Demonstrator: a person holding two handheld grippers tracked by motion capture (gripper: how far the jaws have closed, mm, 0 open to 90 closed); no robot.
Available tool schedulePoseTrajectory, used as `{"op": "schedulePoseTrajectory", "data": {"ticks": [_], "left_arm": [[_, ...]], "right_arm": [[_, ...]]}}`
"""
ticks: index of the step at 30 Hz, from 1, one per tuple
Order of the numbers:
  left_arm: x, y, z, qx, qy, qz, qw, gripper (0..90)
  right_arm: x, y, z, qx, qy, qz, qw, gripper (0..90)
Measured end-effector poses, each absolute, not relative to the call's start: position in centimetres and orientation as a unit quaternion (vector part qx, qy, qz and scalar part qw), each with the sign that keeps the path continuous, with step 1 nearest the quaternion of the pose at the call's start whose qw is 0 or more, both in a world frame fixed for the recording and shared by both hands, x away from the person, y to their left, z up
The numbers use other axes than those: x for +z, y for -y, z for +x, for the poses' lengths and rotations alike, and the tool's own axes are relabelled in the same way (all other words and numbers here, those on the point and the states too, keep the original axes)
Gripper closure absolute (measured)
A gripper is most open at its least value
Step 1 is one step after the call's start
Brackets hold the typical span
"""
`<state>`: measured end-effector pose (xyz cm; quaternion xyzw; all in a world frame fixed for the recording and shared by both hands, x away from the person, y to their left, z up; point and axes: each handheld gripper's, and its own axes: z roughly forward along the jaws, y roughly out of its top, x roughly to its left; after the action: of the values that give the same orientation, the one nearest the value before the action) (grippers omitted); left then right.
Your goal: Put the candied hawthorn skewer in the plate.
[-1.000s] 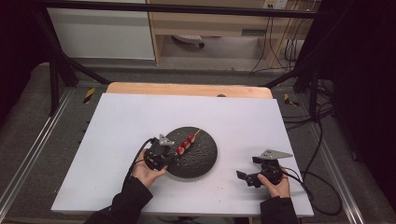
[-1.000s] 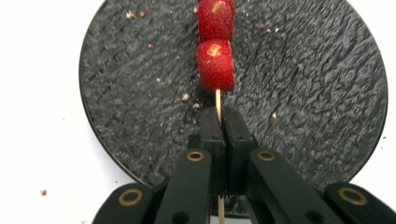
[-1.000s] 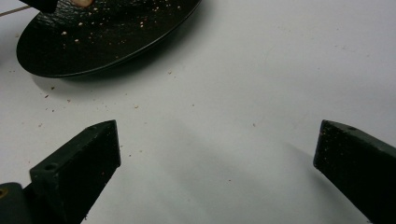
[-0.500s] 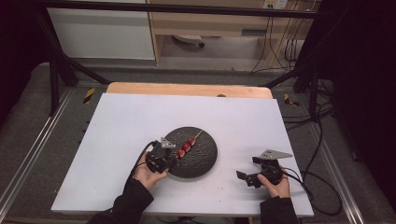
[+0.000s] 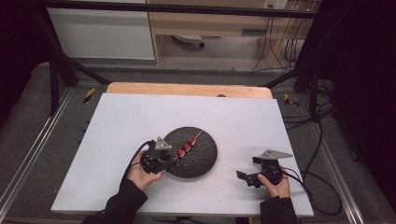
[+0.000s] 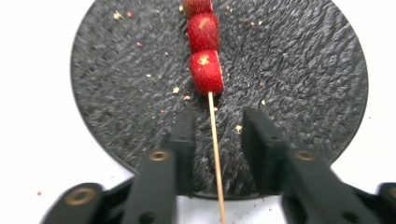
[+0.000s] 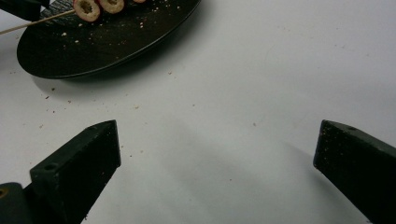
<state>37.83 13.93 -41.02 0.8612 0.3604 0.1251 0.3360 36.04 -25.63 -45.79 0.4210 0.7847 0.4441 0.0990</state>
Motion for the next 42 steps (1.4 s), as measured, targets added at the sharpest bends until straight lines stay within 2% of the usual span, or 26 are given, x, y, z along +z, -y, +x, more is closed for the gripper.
{"op": "schedulePoseTrajectory", "data": {"ticks": [11, 20, 26, 42], "left_arm": [[-40.2, -17.7, 37.1, 0.113, -0.34, 0.864, 0.353, 27.6], [-41.4, -21.6, 36.4, 0.125, -0.353, 0.858, 0.351, 12.5], [-42.5, -24.0, 35.8, 0.128, -0.369, 0.843, 0.369, 9.3], [-45.3, -28.7, 34.0, 0.14, -0.401, 0.807, 0.41, 9.1]], "right_arm": [[-45.7, 25.7, 36.0, 0.445, -0.784, 0.422, 0.096, 1.0], [-45.8, 25.7, 36.1, 0.444, -0.784, 0.422, 0.095, 0.7], [-45.8, 25.6, 36.1, 0.442, -0.785, 0.424, 0.092, 0.6], [-46.1, 25.4, 36.0, 0.431, -0.791, 0.426, 0.089, 0.5]]}}
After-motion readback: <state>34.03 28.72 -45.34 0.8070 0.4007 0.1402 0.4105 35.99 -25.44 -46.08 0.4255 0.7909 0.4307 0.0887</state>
